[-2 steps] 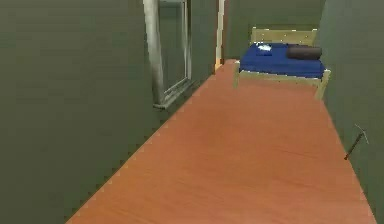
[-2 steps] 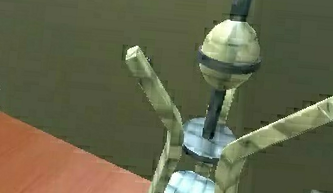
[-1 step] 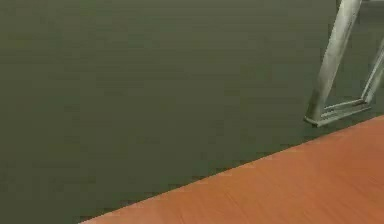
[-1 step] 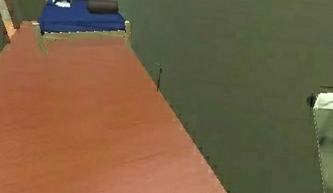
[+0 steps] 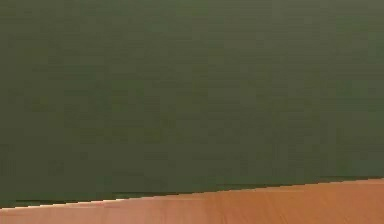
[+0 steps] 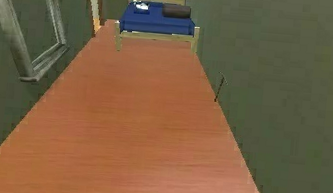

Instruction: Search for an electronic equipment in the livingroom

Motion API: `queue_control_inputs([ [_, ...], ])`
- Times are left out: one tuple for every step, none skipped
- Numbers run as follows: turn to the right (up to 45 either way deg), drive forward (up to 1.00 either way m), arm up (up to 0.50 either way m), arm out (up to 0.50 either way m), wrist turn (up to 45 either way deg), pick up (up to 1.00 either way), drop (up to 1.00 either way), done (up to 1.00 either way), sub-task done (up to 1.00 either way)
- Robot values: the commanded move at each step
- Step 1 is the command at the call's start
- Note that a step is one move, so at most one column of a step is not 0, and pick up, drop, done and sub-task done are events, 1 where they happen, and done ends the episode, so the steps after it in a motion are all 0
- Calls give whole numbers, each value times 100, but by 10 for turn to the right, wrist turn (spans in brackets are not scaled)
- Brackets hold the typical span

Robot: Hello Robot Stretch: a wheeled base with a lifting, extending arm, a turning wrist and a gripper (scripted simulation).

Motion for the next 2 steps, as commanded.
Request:
queue_control_inputs([
  [0, 25, 0, 0, 0, 0, 0, 0, 0],
  [-450, 0, 0, 0, 0, 0, 0, 0, 0],
])
